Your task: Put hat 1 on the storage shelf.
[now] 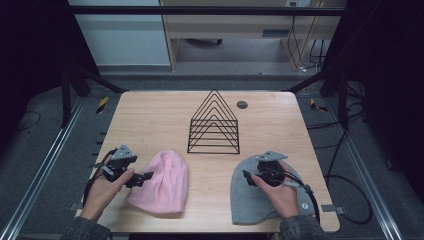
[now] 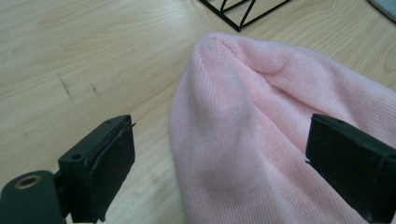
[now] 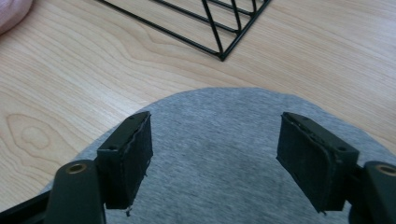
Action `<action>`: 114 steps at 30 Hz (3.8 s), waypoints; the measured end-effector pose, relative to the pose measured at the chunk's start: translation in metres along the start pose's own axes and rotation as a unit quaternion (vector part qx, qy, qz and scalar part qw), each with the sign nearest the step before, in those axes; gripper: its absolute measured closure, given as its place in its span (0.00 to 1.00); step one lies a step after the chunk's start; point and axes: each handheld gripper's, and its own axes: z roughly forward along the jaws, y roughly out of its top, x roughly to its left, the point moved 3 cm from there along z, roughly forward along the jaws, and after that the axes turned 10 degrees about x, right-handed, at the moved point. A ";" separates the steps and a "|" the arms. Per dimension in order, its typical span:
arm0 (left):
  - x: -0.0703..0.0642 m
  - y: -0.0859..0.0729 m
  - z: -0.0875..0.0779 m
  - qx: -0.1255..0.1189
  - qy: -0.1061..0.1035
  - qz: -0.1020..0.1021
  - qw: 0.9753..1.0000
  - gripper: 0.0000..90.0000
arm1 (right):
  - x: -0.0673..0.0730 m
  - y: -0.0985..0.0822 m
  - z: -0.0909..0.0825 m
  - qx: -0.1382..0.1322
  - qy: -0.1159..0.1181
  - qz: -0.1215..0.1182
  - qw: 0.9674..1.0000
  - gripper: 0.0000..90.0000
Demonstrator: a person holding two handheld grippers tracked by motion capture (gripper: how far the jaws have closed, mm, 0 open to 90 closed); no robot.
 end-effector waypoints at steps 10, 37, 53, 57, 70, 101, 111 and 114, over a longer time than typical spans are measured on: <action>0.004 0.041 0.010 0.038 0.001 0.032 0.999 0.12 | -0.004 -0.003 -0.002 0.001 -0.015 -0.009 1.000 0.39; 0.012 0.062 0.076 0.105 -0.034 0.016 0.994 0.45 | -0.007 -0.004 0.002 0.011 -0.004 0.021 1.000 0.27; 0.009 0.055 0.076 0.107 -0.044 0.023 0.993 0.70 | -0.005 -0.004 0.003 0.017 -0.003 0.019 1.000 0.27; 0.007 0.055 0.075 0.113 -0.049 0.029 0.992 0.77 | -0.005 -0.004 0.003 0.017 -0.003 0.018 1.000 0.27; -0.017 0.073 0.007 0.033 -0.010 0.053 0.998 0.85 | -0.004 -0.002 -0.001 0.004 -0.002 0.018 1.000 0.30; -0.058 0.157 -0.110 -0.108 0.047 0.114 0.986 0.86 | 0.106 0.092 -0.033 -0.068 0.091 -0.110 0.987 0.40; -0.069 0.171 -0.118 -0.124 0.023 0.112 0.986 0.86 | 0.134 0.100 -0.006 -0.065 0.139 -0.111 0.982 0.45; -0.069 0.172 -0.121 -0.127 0.019 0.111 0.986 0.86 | 0.137 0.103 -0.005 -0.071 0.153 -0.119 0.978 0.61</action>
